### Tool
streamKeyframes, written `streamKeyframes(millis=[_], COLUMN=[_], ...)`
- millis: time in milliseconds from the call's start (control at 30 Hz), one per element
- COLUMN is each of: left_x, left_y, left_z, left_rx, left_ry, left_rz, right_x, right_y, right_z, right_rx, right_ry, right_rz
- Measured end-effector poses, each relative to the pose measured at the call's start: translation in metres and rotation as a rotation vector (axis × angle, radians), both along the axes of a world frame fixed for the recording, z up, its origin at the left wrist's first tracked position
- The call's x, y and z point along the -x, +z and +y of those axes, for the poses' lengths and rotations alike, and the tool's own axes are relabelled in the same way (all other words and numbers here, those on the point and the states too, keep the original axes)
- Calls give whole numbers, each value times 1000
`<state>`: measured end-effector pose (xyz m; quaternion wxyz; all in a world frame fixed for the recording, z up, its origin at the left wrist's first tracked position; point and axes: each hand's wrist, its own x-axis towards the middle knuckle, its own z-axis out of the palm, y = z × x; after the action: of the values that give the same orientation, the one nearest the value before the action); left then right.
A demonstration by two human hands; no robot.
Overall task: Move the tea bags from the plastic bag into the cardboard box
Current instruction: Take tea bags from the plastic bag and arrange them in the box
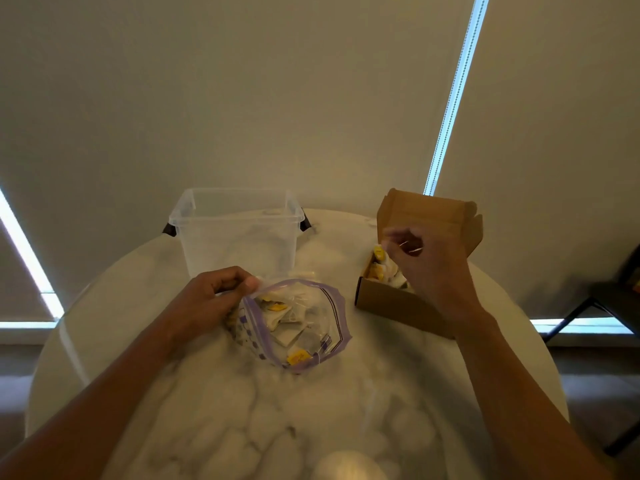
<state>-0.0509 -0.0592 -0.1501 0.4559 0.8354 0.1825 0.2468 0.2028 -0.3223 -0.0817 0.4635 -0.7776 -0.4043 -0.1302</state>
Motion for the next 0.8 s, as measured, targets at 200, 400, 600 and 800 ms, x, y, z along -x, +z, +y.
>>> streamKeyframes(millis=[200,400,600,800], left_x=[2,2,2,0], left_y=[2,3,7,2], left_z=[-3,2,-6,-4], left_rx=[-6,-84,-90,-40], left_ry=[-20,2,27,50], left_rz=[-68,-71,-110,-26], right_x=[80,119,136,135], right_y=[12,-20,-43,-55], right_z=[2,39,77,86], right_rx=[184,419,725,704], right_ry=[605,601,379,286], right_rz=[195,-169,-423,-509])
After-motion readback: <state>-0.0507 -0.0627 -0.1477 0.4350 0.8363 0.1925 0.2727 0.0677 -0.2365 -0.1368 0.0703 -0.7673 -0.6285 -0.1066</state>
